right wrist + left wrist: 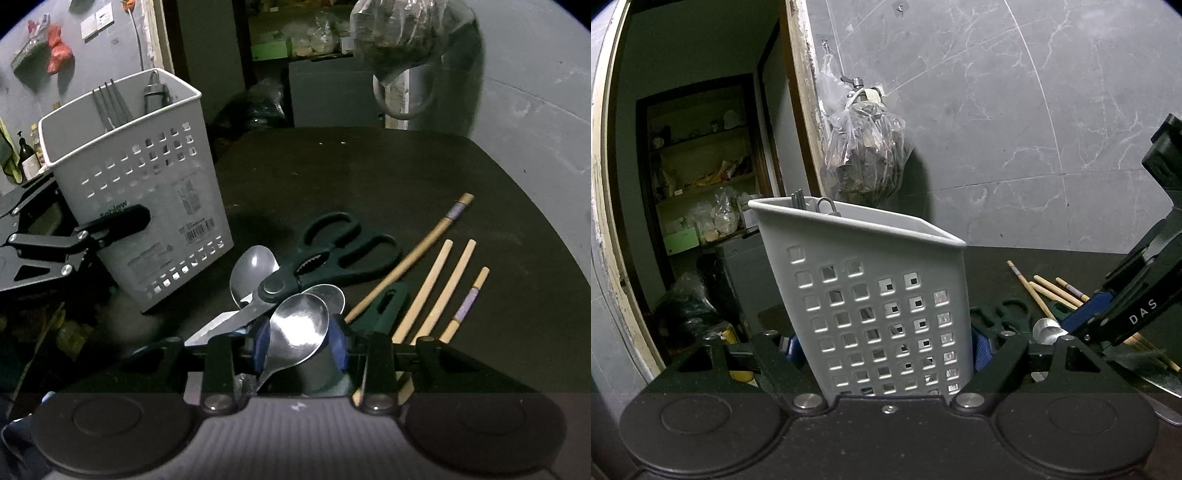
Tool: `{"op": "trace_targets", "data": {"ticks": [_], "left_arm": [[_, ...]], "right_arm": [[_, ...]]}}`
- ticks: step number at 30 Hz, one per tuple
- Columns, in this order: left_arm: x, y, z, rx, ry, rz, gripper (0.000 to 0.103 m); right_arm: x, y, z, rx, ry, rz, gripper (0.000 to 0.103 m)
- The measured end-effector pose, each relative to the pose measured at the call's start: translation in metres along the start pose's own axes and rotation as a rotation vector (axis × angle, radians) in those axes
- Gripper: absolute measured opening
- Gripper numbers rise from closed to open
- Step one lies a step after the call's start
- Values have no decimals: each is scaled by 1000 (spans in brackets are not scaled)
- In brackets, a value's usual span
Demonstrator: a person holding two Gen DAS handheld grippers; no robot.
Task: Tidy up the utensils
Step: 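Close the right tool on a metal utensil handle in the pile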
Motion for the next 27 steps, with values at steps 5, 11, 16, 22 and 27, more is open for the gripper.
{"op": "trace_targets", "data": {"ticks": [5,11,16,22,27], "left_arm": [[0,0,0,1,0,0,82],[0,0,0,1,1,0,82],[0,0,1,1,2,-1,82],[0,0,0,1,2,-2,82],[0,0,1,1,2,-2,82]], "right_arm": [[1,-1,0,16,-4,24,44],[7,1,-3,49,15,64,39],[9,0,-3,63,32,80,37],[19,-2,0,79,69,163,36],[18,-4,2,78,87,174,8]]}}
Point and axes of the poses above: each gripper's, at about its wrist camera, not at the fingertips, and z roughly against the way its jaws point, x to its left, y to its underside, the point moved 6 cm from there along -z, roughly the way its jaws point, and after that the axes turned 10 degrees about z, right-handed, at the moved point
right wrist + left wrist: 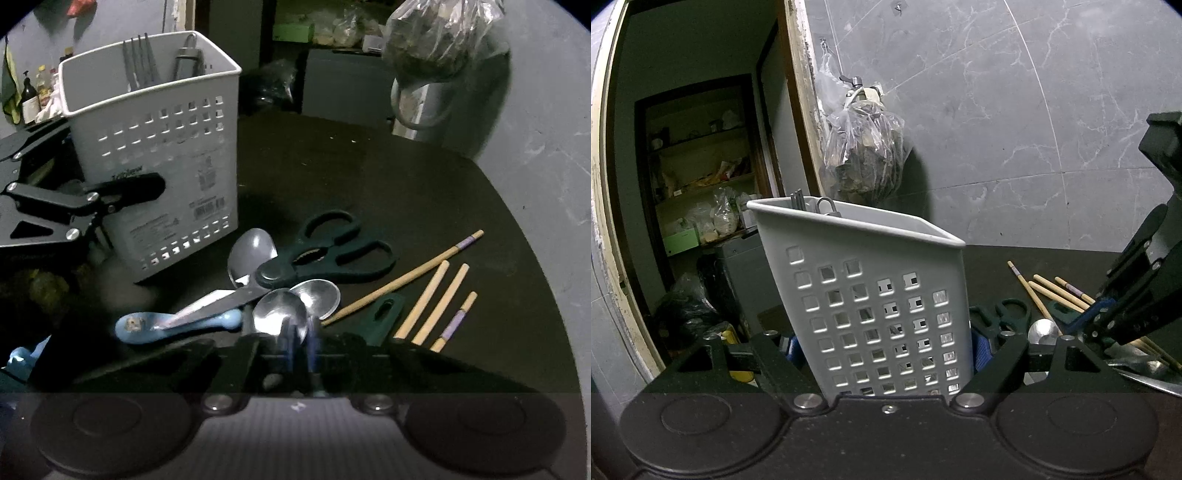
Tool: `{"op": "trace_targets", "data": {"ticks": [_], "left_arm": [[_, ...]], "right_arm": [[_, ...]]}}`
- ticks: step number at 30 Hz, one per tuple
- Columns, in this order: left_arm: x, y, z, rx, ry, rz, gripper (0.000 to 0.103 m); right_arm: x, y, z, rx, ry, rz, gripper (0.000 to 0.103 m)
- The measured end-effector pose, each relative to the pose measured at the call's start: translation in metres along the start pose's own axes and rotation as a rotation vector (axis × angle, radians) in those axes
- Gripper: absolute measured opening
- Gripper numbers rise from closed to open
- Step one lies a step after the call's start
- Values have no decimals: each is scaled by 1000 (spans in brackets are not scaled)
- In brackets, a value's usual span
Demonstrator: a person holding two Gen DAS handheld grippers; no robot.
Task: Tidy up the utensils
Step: 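Close the right tool on a metal utensil handle in the pile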
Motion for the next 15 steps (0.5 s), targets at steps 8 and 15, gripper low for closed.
{"op": "trace_targets", "data": {"ticks": [8,15], "left_arm": [[0,0,0,0,-1,0,82],[0,0,0,1,0,0,82]], "right_arm": [[-11,1,-4,-5,-101,-99,29],[-13,-3,-10,-4,-139,-80,42]]}}
Point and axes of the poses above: each gripper's, at about its wrist camera, not at the fingertips, and z roughly against the way its jaws point, x to its left, y to its underside, the point moved 6 cm from there along -z, roughly the way its jaws point, and after that the axes turned 10 degrees about z, right-handed, at the moved point
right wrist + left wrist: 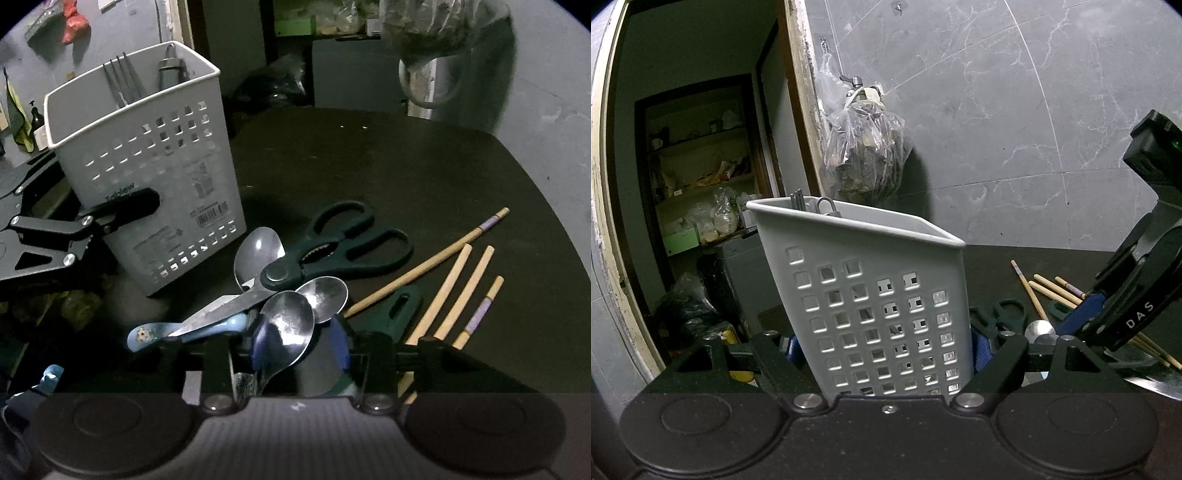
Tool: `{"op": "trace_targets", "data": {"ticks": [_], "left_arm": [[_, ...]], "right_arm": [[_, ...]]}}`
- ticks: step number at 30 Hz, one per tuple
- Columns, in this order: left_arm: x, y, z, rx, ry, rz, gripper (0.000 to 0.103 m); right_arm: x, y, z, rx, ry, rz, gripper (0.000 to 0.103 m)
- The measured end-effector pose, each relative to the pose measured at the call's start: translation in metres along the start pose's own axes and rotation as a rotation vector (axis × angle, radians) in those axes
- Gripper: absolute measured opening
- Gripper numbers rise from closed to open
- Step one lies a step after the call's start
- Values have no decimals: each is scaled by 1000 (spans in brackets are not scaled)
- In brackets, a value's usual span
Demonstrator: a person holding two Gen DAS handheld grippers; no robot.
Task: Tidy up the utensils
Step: 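Close the right tool on a metal utensil handle in the pile, then lift the metal utensil with the right tool and lower it into the caddy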
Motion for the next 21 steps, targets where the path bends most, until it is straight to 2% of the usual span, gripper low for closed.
{"op": "trace_targets", "data": {"ticks": [4,5,6,13,21], "left_arm": [[0,0,0,0,0,0,82],[0,0,0,0,0,0,82],[0,0,0,0,1,0,82],[0,0,0,0,0,0,82],[0,0,0,0,0,0,81]], "right_arm": [[2,0,-1,2,-2,21,41],[4,0,0,3,-4,27,36],[7,0,0,4,-11,33,25],[16,-2,10,-9,48,71,10],[56,-3,22,-26,200,322,5]]}}
Point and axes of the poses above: each gripper's, at about its wrist camera, not at the fingertips, and z roughly against the way its jaws point, x to its left, y to its underside, the point moved 6 cm from there along -z, roughly the way its jaws point, and after that the axes turned 10 degrees about z, right-handed, at the moved point
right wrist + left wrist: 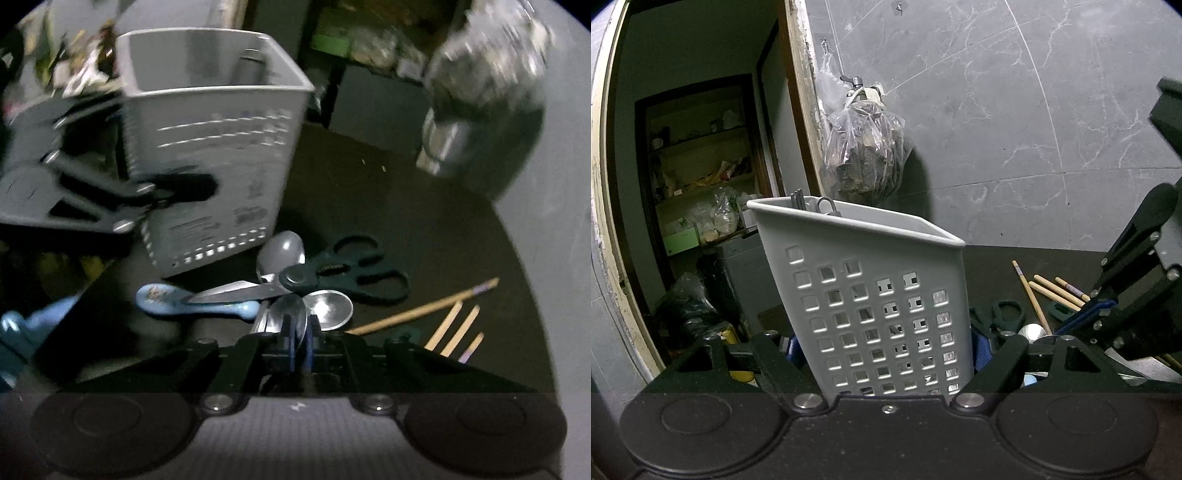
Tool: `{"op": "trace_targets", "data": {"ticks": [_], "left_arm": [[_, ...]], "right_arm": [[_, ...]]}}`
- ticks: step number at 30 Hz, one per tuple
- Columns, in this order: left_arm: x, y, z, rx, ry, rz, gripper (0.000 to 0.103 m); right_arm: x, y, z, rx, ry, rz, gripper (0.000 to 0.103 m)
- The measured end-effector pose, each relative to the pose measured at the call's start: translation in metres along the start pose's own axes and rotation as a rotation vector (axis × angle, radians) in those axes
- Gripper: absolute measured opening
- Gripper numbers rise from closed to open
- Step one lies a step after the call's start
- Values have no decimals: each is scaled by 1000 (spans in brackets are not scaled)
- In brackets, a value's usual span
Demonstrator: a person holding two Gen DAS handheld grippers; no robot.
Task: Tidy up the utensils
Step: 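Lift the metal utensil with the right tool and lower it into the caddy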
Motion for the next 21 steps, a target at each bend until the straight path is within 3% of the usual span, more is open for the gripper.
{"op": "trace_targets", "data": {"ticks": [4,7,13,16,21], "left_arm": [[0,0,0,0,0,1,81],[0,0,0,0,0,0,81],[0,1,0,1,3,2,81],[0,1,0,0,3,1,81],[0,1,0,1,2,2,81]], "right_arm": [[21,-6,6,-7,58,138,3],[28,-8,7,-5,57,166,3],[18,-6,-2,18,72,108,3],[9,-3,-3,20,41,45,4],[15,-4,-2,22,19,69,4]]}}
Point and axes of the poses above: each gripper's, at about its wrist camera, not at the fingertips, and z roughly against the way its jaws point, x to its left, y to its underside, the point moved 6 cm from there along -z, roughly the way its jaws point, and after that the axes turned 10 degrees about z, right-handed, at the moved point
